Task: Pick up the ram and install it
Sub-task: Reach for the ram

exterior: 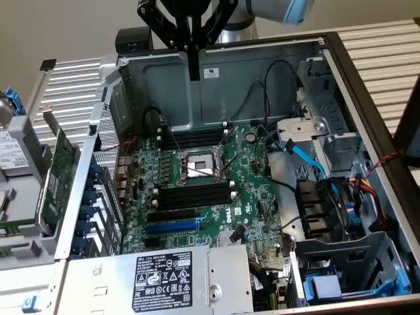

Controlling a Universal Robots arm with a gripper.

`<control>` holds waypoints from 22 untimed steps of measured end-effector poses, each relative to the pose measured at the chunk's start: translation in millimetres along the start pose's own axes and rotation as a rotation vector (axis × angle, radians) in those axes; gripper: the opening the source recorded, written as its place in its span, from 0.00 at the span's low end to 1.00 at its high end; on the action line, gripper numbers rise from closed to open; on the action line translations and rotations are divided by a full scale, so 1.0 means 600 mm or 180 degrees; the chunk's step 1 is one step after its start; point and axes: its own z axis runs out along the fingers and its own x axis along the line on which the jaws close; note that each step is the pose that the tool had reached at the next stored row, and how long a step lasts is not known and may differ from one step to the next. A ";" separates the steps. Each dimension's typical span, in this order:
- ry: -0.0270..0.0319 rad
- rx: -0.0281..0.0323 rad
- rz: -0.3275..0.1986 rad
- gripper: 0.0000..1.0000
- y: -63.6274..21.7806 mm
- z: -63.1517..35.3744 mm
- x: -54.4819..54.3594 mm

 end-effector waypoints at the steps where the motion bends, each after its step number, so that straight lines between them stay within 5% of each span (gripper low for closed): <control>1: 0.0000 0.0000 0.0000 0.10 0.000 0.000 0.000; 13: 0.0000 0.0000 0.0001 0.10 0.000 0.000 0.003; 22: -0.0003 0.0000 0.0000 0.10 -0.004 -0.001 0.059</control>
